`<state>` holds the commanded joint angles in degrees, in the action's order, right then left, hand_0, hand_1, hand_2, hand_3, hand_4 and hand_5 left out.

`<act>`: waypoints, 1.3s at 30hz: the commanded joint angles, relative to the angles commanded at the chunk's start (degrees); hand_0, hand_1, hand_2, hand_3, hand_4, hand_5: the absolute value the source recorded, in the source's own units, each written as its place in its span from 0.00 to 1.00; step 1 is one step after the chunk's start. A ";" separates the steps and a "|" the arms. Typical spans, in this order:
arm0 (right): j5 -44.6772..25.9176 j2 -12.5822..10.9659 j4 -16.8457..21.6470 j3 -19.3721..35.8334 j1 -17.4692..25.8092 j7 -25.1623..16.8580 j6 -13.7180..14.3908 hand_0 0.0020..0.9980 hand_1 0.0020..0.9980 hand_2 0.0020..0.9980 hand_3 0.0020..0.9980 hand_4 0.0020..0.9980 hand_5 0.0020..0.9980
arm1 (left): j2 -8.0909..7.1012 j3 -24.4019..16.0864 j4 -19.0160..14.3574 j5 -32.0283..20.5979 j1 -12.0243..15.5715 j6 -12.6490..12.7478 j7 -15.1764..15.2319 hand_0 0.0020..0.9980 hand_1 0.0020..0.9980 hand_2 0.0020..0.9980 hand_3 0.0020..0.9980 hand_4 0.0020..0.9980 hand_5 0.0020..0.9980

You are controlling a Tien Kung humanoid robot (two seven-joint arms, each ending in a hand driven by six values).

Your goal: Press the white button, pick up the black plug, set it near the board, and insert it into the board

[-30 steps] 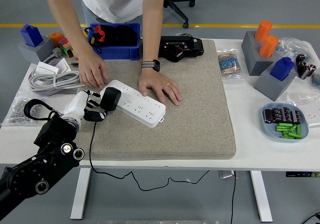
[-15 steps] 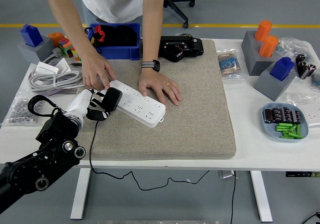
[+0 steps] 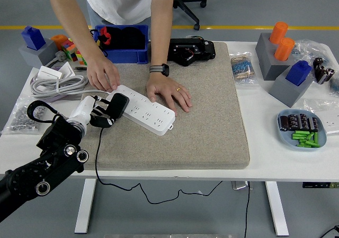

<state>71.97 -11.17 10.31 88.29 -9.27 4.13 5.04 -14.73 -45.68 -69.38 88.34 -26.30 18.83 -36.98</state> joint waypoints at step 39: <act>0.00 -0.10 0.00 -0.56 -0.11 0.00 0.05 0.62 0.59 0.58 0.58 0.64 0.37 | -3.65 0.27 -2.57 -1.01 1.10 -0.89 0.00 0.52 0.60 0.52 0.66 0.74 0.03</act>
<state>71.97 -11.27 10.31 87.72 -9.38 4.13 5.08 -18.39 -45.41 -71.95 87.33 -25.19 17.94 -36.98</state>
